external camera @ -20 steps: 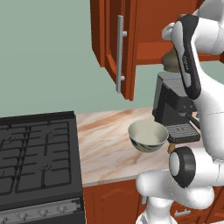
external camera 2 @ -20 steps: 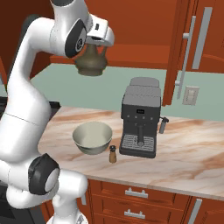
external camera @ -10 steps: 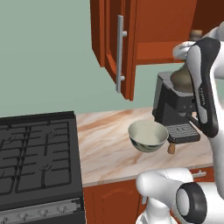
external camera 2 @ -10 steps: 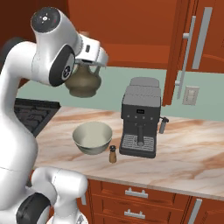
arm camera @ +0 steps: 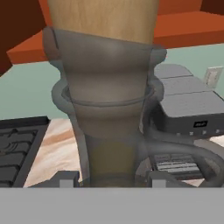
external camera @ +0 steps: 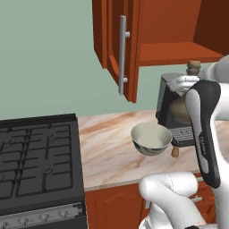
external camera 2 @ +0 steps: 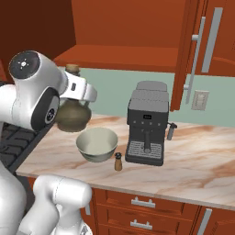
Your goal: Retrieve the bottle and the shaker from the cabinet and place them next to the mixing bowl on the counter. Then add garlic from the fridge to the mixing bowl.
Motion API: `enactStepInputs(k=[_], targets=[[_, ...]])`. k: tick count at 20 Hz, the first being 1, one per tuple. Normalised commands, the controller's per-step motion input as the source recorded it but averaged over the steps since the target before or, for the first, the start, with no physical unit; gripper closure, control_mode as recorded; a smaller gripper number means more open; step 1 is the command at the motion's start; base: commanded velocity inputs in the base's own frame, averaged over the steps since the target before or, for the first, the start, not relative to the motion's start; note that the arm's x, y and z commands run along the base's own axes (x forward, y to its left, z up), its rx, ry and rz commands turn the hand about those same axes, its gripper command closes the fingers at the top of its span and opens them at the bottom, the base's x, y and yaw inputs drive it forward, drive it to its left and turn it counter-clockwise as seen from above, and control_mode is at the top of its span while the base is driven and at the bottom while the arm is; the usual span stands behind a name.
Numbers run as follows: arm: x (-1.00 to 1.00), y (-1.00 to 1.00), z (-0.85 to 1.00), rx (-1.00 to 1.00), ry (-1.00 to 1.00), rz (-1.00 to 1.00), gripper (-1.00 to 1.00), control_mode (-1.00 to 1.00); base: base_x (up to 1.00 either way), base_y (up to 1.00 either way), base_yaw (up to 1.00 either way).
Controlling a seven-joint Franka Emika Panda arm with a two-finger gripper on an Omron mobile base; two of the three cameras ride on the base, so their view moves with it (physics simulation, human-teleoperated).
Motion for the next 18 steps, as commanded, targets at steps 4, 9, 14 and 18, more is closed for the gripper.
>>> enactStepInputs(k=[4, 9, 14, 18], targets=[[-0.13, 0.54, -0.86, 0.00, 0.00, 0.00, 1.00, -1.00, 0.00, 0.00, 0.00], [-0.32, 0.51, -0.84, 0.00, 0.01, 0.00, 1.00, -1.00, 0.00, 0.00, 0.00], [-0.18, 0.44, -0.23, 0.00, 0.00, 0.00, 1.00, -1.00, 0.00, 0.00, 0.00], [0.00, 0.56, -0.05, 0.00, -0.03, -0.06, 1.00, -1.00, 0.00, 0.00, 0.00]])
